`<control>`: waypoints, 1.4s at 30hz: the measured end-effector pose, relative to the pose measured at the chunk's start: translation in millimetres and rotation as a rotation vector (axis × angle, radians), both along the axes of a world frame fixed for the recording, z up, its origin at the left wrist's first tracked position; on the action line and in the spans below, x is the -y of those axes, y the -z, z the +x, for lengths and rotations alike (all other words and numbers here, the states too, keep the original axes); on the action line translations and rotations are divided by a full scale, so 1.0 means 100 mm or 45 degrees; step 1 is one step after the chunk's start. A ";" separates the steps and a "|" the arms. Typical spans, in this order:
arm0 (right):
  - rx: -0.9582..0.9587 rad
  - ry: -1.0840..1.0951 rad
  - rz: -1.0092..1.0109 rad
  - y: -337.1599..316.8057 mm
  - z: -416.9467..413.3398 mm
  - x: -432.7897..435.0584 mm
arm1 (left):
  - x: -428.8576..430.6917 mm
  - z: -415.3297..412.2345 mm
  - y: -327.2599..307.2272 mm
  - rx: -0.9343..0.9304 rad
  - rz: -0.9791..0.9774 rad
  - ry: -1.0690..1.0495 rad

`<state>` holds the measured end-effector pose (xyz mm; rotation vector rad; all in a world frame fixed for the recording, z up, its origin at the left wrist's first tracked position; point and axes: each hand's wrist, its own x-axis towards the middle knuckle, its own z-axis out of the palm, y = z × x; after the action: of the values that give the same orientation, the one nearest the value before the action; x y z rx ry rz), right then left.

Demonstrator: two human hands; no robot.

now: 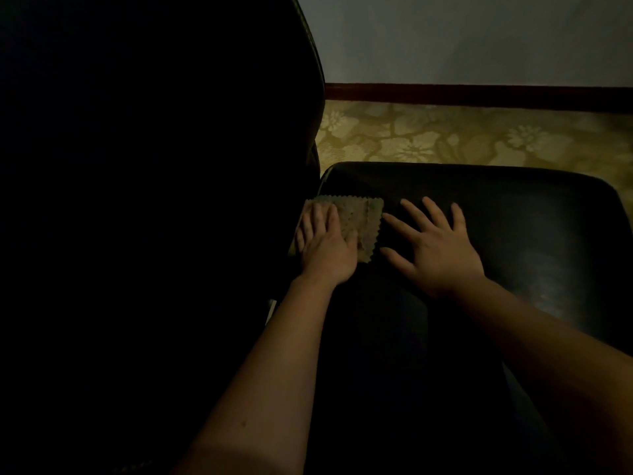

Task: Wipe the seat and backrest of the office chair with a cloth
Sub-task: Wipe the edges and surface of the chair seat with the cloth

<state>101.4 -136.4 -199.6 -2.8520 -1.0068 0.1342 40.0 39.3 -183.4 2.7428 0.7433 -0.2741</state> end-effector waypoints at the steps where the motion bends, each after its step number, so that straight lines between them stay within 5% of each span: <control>1: -0.004 0.000 -0.003 -0.01 0.00 0.00 | 0.01 -0.01 0.01 0.014 0.001 -0.013; 11: -0.028 -0.027 -0.015 -0.01 -0.01 0.01 | 0.19 -0.58 0.06 0.075 0.035 -0.121; 42: 0.006 -0.017 0.048 0.01 -0.01 0.01 | 0.03 0.35 0.03 0.043 0.056 -0.097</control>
<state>99.9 -137.4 -200.3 -2.8133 -1.0187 0.1082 74.9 36.5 -186.3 2.7453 0.8522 -0.1968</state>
